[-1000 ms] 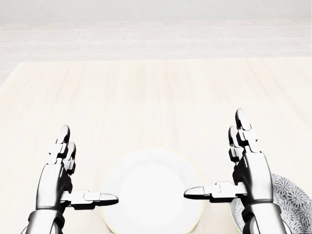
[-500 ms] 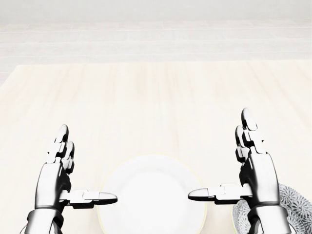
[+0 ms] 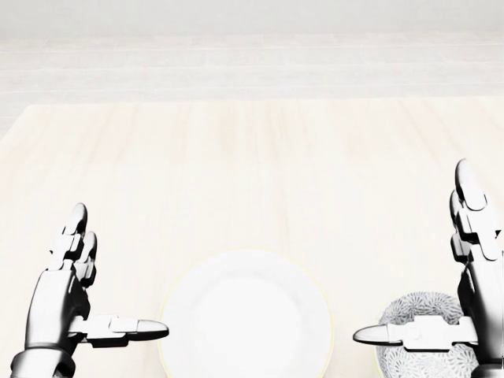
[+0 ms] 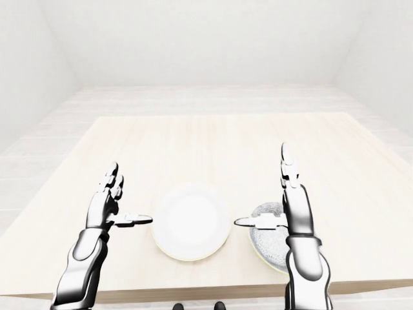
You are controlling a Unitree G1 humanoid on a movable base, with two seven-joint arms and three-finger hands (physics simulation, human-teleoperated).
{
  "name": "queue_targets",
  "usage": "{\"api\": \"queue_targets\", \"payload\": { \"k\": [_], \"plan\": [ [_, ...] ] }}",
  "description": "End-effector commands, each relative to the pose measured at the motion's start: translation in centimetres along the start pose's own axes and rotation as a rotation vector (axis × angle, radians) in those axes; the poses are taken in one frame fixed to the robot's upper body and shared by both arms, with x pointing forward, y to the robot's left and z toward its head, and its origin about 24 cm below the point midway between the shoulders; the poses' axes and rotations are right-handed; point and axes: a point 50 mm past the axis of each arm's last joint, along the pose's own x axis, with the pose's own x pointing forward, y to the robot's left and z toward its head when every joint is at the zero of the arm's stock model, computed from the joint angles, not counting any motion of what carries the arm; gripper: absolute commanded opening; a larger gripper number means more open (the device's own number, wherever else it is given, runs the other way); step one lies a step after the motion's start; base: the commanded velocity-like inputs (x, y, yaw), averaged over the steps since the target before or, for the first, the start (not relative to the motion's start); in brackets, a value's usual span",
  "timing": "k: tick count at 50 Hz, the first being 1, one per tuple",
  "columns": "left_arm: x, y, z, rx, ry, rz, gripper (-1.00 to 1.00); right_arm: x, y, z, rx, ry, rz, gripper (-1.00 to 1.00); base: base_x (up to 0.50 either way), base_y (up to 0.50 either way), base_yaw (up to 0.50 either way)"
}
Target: Put the bowl on the plate.
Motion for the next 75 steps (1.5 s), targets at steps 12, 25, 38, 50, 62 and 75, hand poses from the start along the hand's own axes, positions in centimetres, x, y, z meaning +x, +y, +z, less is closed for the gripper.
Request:
{"api": "queue_targets", "payload": {
  "k": [12,25,38,50,62,75],
  "plan": [
    [-3.8,3.0,2.1,0.07,-0.064,0.047,1.0,-3.2,-3.0,0.1,-0.156,0.091,-0.024,1.0,0.0,0.0,0.0],
    [-5.4,5.3,0.6,0.022,0.0,0.111,1.0,-3.7,-3.5,0.2,-0.172,0.113,-0.039,1.0,0.0,0.0,0.0],
    [-6.8,6.1,-0.4,0.037,0.042,0.124,1.0,-5.3,-4.2,-1.3,-0.241,0.241,-0.039,1.0,0.0,0.0,0.0],
    [-7.3,6.7,-0.9,0.05,0.055,0.132,1.0,-7.2,-4.7,-3.5,-0.265,0.402,-0.058,1.0,0.0,0.0,0.0],
    [-7.2,6.8,-1.0,0.058,0.058,0.132,1.0,-9.3,-4.6,-5.2,-0.368,0.546,-0.011,1.0,0.0,0.0,0.0],
    [-7.1,7.0,-1.0,0.069,0.055,0.132,1.0,-9.6,-4.2,-4.2,-0.394,0.552,0.02,1.0,0.0,0.0,0.0]
  ]
}}
